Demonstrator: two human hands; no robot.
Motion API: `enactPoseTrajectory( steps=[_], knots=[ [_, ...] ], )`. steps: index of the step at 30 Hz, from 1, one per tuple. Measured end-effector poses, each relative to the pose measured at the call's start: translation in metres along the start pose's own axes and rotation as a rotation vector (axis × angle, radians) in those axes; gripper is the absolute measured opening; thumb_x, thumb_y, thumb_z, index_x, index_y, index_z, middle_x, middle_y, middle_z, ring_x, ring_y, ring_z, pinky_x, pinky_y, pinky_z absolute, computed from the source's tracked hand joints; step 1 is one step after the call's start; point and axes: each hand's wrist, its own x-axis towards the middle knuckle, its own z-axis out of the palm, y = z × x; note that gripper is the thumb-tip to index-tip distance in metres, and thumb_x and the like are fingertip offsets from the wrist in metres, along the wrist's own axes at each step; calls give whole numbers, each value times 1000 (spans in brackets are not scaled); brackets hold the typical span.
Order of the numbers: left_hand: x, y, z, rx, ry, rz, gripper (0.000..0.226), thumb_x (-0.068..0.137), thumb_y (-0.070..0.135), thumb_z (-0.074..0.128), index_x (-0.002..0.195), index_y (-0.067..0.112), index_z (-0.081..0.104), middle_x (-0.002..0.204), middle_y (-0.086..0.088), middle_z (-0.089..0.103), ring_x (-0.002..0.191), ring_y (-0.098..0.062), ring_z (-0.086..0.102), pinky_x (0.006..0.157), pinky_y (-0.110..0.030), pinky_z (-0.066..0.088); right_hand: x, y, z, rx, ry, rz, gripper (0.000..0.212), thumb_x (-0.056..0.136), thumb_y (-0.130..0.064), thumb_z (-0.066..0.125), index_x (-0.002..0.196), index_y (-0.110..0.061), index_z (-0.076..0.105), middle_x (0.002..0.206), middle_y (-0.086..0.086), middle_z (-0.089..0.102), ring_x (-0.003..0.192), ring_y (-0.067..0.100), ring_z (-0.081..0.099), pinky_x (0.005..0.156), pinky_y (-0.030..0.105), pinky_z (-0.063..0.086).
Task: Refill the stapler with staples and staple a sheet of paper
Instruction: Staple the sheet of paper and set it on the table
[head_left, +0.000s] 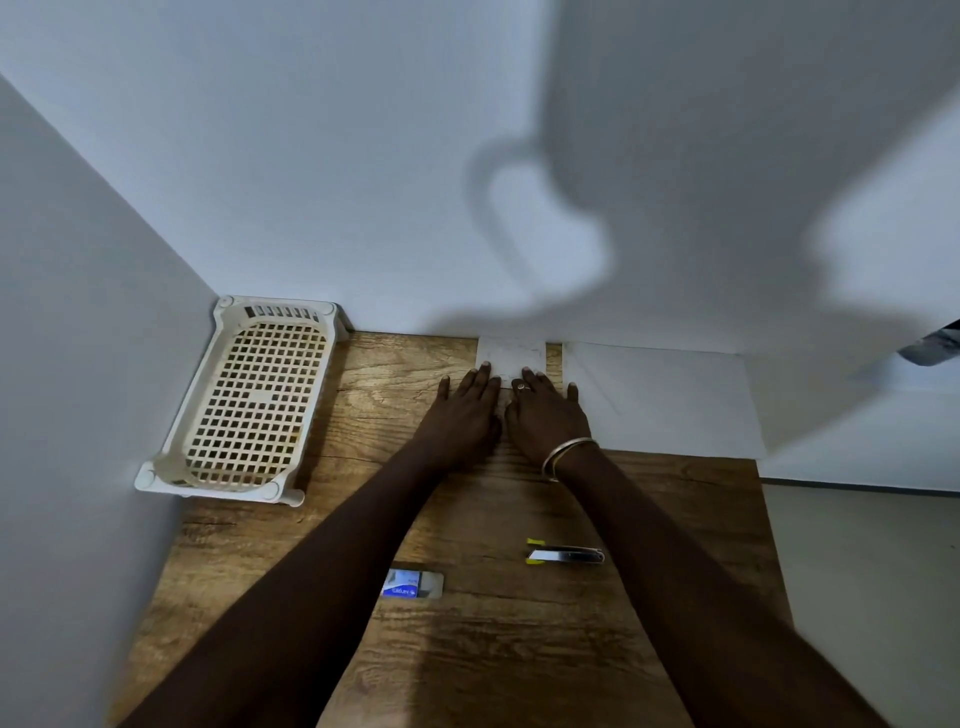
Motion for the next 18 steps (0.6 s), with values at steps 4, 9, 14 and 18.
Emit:
enactPoseTrajectory(
  steps=[4, 9, 14, 18],
  knots=[
    [2, 0, -1, 5, -18, -2, 71, 105, 40, 34, 159, 7, 3, 168, -15, -6, 155, -30, 0, 123, -56, 3, 0, 0, -1, -19, -2, -8, 55, 103, -36, 28, 154, -16, 28, 165, 2, 18, 152, 18, 15, 121, 58, 7],
    [-5, -3, -9, -64, 29, 8, 70, 104, 31, 41, 160, 9, 6, 168, -13, -4, 155, -29, 2, 123, -52, 4, -5, 3, -2, 57, 104, -69, 52, 103, -29, 34, 153, -15, 32, 164, 3, 23, 152, 19, 16, 123, 54, 8],
    [-36, 0, -18, -247, 244, -11, 64, 95, 9, 50, 155, 14, 29, 166, -11, 20, 152, -28, 23, 123, -48, 15, -25, -3, -3, 97, 219, -117, 52, 100, -22, 42, 151, -13, 36, 162, 6, 26, 151, 21, 18, 123, 50, 7],
    [-89, -2, -10, -410, 330, -63, 62, 92, 5, 55, 151, 19, 43, 162, -3, 34, 142, -23, 42, 114, -42, 38, -62, -16, 9, 95, 229, -167, 50, 100, -23, 43, 149, -15, 39, 156, 6, 39, 144, 19, 35, 123, 52, 11]
  ],
)
